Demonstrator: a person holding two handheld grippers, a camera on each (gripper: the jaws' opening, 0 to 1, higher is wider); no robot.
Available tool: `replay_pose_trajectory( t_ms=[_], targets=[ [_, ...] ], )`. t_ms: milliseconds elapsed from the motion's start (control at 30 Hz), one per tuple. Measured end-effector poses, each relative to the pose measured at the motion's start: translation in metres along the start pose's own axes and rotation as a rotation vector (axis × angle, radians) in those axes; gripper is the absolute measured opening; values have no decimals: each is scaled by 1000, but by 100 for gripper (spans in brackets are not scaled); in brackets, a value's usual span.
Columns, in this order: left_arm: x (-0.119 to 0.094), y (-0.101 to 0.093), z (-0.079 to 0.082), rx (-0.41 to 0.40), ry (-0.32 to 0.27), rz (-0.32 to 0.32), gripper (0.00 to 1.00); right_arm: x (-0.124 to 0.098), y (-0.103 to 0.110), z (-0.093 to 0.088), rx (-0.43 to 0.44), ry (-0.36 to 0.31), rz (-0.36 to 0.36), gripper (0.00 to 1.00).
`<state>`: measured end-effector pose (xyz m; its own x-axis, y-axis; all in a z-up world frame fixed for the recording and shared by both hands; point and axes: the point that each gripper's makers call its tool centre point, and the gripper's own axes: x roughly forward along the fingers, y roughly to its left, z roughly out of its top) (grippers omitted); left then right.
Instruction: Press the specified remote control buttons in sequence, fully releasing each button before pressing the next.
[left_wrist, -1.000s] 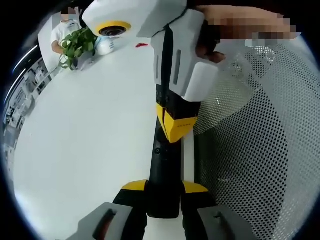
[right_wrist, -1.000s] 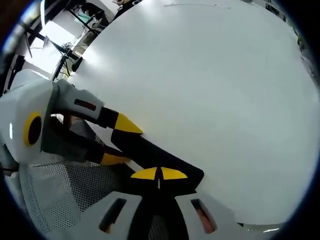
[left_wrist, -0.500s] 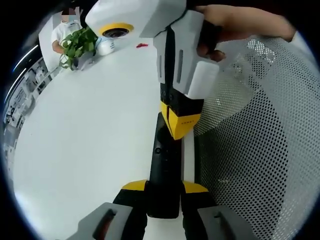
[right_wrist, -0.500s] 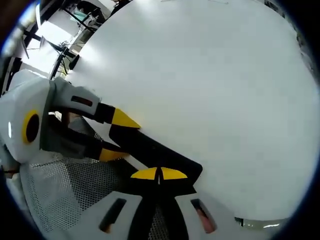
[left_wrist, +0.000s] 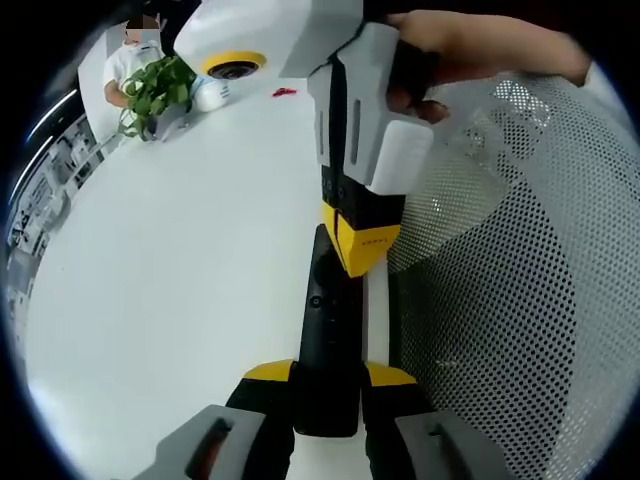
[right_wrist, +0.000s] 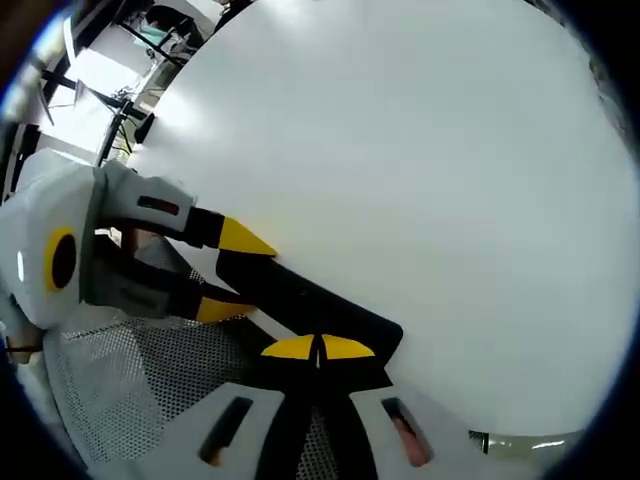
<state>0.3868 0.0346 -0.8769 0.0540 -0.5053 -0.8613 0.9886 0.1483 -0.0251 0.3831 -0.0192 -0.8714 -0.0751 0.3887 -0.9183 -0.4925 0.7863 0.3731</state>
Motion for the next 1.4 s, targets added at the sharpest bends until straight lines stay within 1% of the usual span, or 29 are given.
replay_pose_trajectory(
  t_ms=[167, 200, 267, 567, 867, 1033, 1067, 1200, 1267, 1300, 1367, 1400],
  targets=[
    [0, 0, 0, 9, 4, 1, 25, 0, 0, 0, -6, 0, -9, 0],
    [0, 0, 0, 9, 2, 0, 25, 1, 0, -2, -5, 10, -3, 0],
    [0, 0, 1, -12, -1, -3, 25, 1, 0, -1, 8, 6, -1, 0],
    [0, -1, 1, -4, 0, -2, 25, 1, 0, -1, 8, 9, -12, 0],
    [1, -1, 1, 19, 3, 1, 25, 1, 0, -1, 18, -2, 3, 0],
    [1, 0, 1, 18, -1, 2, 25, 1, 2, -1, -5, 12, -13, 0],
    [1, 0, 1, 14, -3, 3, 25, 1, 0, -1, -2, 14, -11, 0],
    [1, -1, 2, 17, -1, 6, 25, -1, 0, -1, 84, 9, 27, 0],
    [1, -1, 2, 19, 1, 7, 25, -2, -1, 6, 103, -35, 32, 0],
    [1, -1, 2, 23, 2, 7, 25, -4, 0, 11, 97, -65, 42, 0],
    [1, -1, 2, 27, 4, 7, 25, -7, 3, 17, 101, -102, 60, 0],
    [1, -1, 2, 29, 6, 6, 25, -9, 3, 20, 101, -127, 58, 0]
  ],
)
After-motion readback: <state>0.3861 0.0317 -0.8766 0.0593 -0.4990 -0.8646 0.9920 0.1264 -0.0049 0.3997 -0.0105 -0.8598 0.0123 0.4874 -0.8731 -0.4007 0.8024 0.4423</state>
